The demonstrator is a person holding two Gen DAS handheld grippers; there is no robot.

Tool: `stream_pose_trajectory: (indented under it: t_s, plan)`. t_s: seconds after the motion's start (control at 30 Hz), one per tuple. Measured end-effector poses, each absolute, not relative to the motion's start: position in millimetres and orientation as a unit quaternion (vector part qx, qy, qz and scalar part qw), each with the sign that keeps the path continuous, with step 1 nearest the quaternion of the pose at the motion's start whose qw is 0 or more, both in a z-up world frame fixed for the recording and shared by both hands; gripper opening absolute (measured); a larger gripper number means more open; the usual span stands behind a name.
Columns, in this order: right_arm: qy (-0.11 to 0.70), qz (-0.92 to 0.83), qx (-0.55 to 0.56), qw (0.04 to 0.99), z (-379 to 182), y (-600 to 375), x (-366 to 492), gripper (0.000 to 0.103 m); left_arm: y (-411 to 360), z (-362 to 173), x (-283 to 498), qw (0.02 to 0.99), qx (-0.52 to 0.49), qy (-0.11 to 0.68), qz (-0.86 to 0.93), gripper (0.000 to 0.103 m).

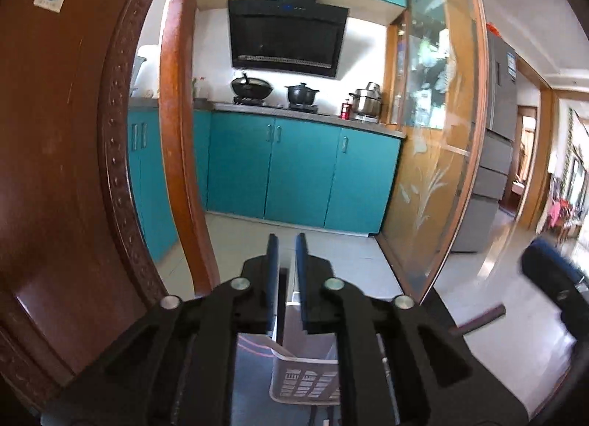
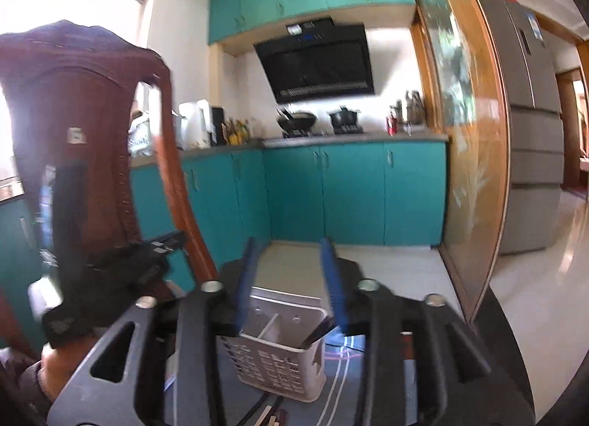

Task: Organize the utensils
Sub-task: 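Insert both dark chopsticks into the white caddy and open both grippers, then move both open grippers back down to the remaining chopsticks on the cloth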

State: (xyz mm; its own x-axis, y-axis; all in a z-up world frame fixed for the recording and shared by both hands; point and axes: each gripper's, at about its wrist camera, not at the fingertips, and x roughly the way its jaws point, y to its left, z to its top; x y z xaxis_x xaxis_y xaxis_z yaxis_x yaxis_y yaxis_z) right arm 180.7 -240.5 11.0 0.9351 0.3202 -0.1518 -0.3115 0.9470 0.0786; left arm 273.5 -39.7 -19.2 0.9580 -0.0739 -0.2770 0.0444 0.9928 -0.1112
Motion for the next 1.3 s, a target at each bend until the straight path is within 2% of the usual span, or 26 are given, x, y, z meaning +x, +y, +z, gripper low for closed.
stream_pose_trajectory:
  t_s: [0.13,0.2,0.27,0.4,0.5,0.57,0.83,0.87,0.93,1.1,1.3]
  plan:
    - [0.101,0.224,-0.004,0.969,-24.7,-240.1,150.9,0.043,-41.5,-21.2,248.2,0.993,-0.027,0.106,-0.039,0.031]
    - [0.156,0.237,-0.012,0.959,-54.9,-240.4,152.2,0.043,-42.1,-23.7,234.0,0.995,-0.015,0.091,-0.042,0.037]
    - [0.232,0.232,0.011,0.945,-86.4,-242.9,164.6,0.043,-42.8,-29.6,220.4,0.996,-0.006,0.081,-0.04,0.047]
    - [0.371,0.185,-0.027,0.91,-140.6,-231.1,190.0,0.043,-39.1,-53.7,202.6,0.993,-0.002,0.108,-0.046,0.053]
    - [0.437,0.169,-0.043,0.882,-173.5,-226.9,198.5,0.043,-39.9,-69.9,199.8,0.989,0.009,0.141,-0.045,0.054]
    - [0.461,0.168,-0.043,0.871,-185.9,-226.7,199.8,0.043,-41.3,-77.7,198.5,0.986,0.014,0.157,-0.046,0.061]
    - [0.479,0.165,-0.091,0.857,-208.0,-203.4,195.0,0.042,-42.4,-104.9,207.5,0.972,0.014,0.231,-0.046,0.066]
    - [0.478,0.165,-0.093,0.858,-208.8,-202.0,192.9,0.038,-42.0,-107.7,209.1,0.97,0.014,0.238,-0.046,0.066]
    - [0.48,0.174,-0.077,0.857,-208.7,-202.2,191.6,0.014,-42.2,-114.3,211.6,0.967,0.018,0.252,-0.041,0.066]
    - [0.485,0.169,-0.047,0.857,-205.0,-211.3,195.3,0.012,-45.3,-122.2,213.3,0.963,0.031,0.264,-0.035,0.067]
    - [0.493,0.17,0.05,0.852,-189.6,-242.4,213.8,0.012,-49.1,-127.6,214.8,0.96,0.036,0.276,-0.038,0.068]
